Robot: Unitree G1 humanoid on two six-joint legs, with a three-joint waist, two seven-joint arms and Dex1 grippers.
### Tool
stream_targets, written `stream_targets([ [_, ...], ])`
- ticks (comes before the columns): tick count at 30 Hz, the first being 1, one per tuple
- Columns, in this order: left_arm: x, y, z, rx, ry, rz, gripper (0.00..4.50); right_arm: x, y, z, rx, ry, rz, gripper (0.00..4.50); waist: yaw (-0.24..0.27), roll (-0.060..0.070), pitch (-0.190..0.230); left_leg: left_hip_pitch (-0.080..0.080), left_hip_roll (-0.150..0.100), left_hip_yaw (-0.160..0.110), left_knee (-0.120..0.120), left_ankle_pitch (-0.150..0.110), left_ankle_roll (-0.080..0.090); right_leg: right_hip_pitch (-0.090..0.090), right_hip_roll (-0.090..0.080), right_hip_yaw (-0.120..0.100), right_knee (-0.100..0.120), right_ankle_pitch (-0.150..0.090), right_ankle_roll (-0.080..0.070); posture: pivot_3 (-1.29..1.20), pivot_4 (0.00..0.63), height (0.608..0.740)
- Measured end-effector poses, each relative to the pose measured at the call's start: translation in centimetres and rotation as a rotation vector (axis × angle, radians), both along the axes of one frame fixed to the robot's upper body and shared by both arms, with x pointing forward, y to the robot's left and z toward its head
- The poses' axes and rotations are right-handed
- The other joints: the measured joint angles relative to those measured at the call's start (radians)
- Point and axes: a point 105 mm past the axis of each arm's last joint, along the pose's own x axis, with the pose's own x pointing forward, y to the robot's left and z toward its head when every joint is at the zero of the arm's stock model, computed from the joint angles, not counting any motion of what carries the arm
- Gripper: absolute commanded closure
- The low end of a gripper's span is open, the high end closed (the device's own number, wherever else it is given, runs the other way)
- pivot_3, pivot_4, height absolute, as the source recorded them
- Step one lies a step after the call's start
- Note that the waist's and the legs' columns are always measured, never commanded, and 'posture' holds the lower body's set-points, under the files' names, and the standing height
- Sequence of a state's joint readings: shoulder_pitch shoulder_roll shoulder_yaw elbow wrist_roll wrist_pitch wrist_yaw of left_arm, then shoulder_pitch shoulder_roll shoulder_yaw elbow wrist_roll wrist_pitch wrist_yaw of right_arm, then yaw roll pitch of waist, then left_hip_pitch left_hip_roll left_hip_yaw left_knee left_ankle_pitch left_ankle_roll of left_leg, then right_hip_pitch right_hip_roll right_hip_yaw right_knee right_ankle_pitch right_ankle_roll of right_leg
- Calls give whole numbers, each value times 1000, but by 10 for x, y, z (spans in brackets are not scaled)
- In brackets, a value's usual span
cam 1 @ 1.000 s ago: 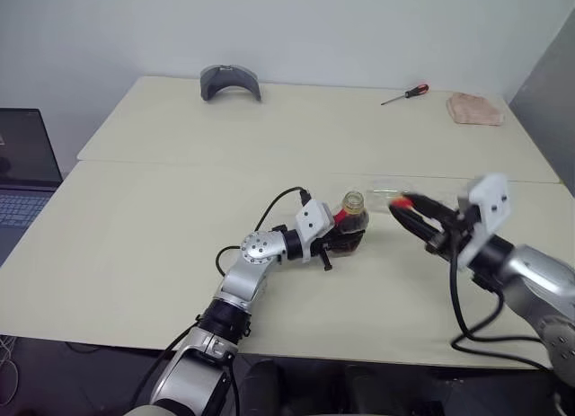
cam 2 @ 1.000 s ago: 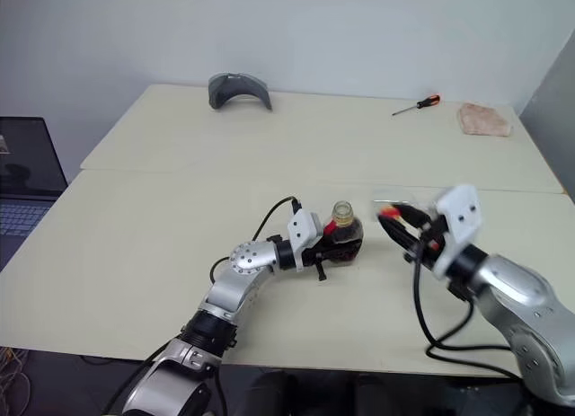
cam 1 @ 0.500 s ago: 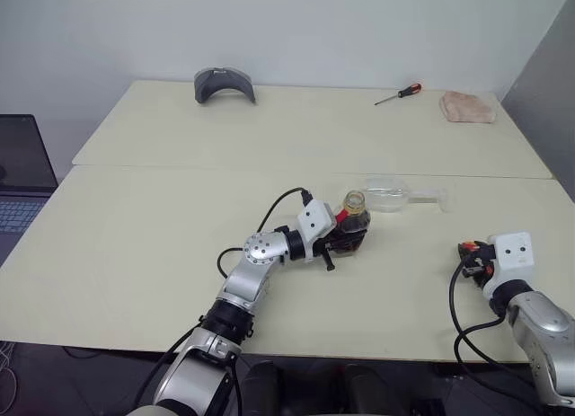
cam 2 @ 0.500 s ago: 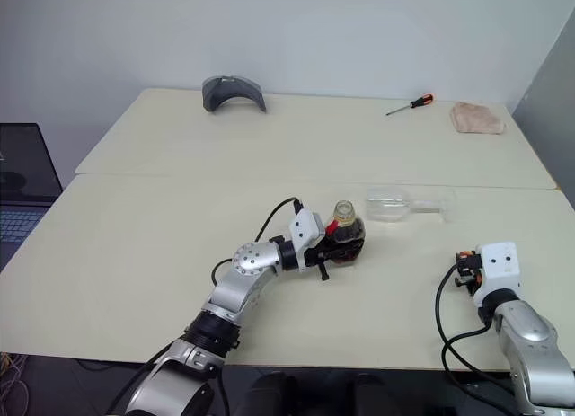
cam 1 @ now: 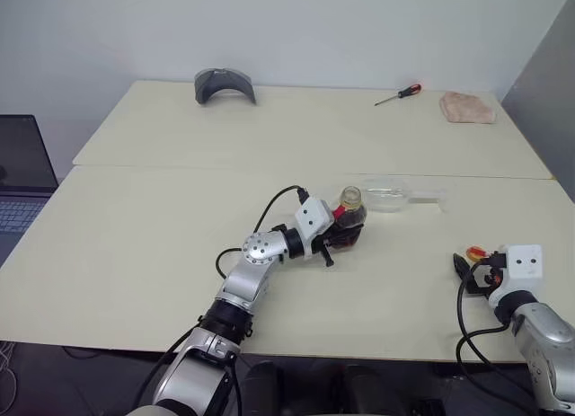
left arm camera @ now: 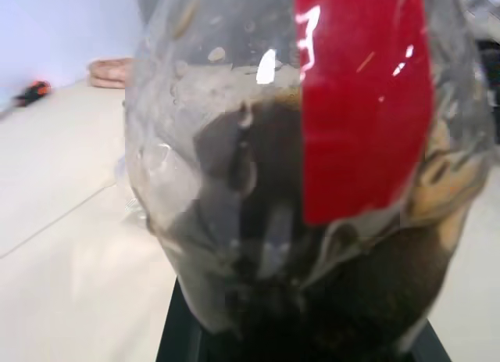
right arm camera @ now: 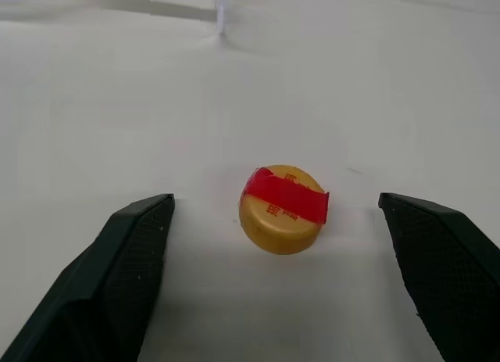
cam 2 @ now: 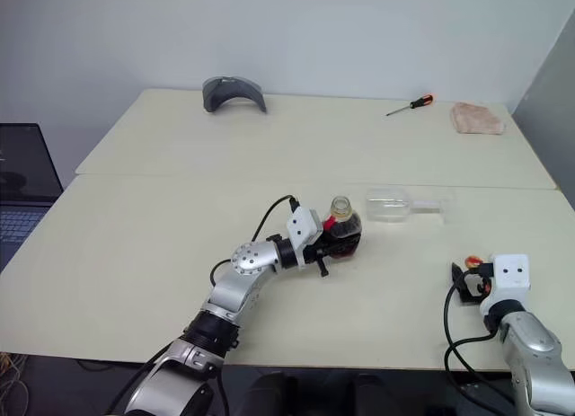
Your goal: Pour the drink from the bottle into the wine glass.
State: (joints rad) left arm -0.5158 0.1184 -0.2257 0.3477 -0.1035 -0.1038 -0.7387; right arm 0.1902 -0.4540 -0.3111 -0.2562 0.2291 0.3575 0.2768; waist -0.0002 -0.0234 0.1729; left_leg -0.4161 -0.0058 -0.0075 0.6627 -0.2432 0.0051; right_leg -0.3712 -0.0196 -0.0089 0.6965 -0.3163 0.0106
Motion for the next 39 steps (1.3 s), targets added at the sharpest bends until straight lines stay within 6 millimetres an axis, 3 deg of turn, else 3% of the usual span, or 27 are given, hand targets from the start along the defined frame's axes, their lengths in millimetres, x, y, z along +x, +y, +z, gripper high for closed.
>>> stream_targets([
  [2,13,15,3,-9,-21,98,3781,1,23,13,8,-49,111,0,-8,1,0,0,0,1,0,0,0,-2,0,2,1,0,0,0,150,740],
  [6,34,39,14,-56,-57,271,3781,1,99,62,33,-168,499,0,-10,0,0,0,0,0,0,0,0,-1,1,0,1,-2,4,0,150,740],
  [9,50,60,12,-86,-36,405,3781,-7,147,84,63,-186,756,0,-4,-1,1,0,0,-2,1,0,0,0,1,-2,0,-2,4,0,150,740],
  [15,73,108,5,-110,7,640,3781,-3,193,102,96,-168,977,0,0,-2,2,-1,-1,-2,1,0,0,0,-1,-2,0,0,0,0,150,740],
  [21,95,162,13,-118,-1,864,3781,15,223,112,92,-193,1063,0,-1,-3,2,-1,0,-3,1,0,0,-1,-1,-3,0,0,0,0,150,740],
  [26,103,178,12,-131,25,947,3781,20,238,116,90,-197,1111,0,1,-4,2,-4,-1,-3,1,0,-1,-2,-2,-3,-2,0,0,0,150,740],
  [31,106,190,11,-168,56,1002,3781,21,239,112,84,-183,1120,0,0,-4,2,-4,-1,-2,1,0,-1,-3,-3,-3,-1,0,0,0,150,740],
  [39,103,195,6,-224,94,997,1203,21,240,113,78,-185,1123,0,-1,-4,2,-2,-1,-2,1,1,-3,-2,-3,-3,1,1,0,0,150,740],
])
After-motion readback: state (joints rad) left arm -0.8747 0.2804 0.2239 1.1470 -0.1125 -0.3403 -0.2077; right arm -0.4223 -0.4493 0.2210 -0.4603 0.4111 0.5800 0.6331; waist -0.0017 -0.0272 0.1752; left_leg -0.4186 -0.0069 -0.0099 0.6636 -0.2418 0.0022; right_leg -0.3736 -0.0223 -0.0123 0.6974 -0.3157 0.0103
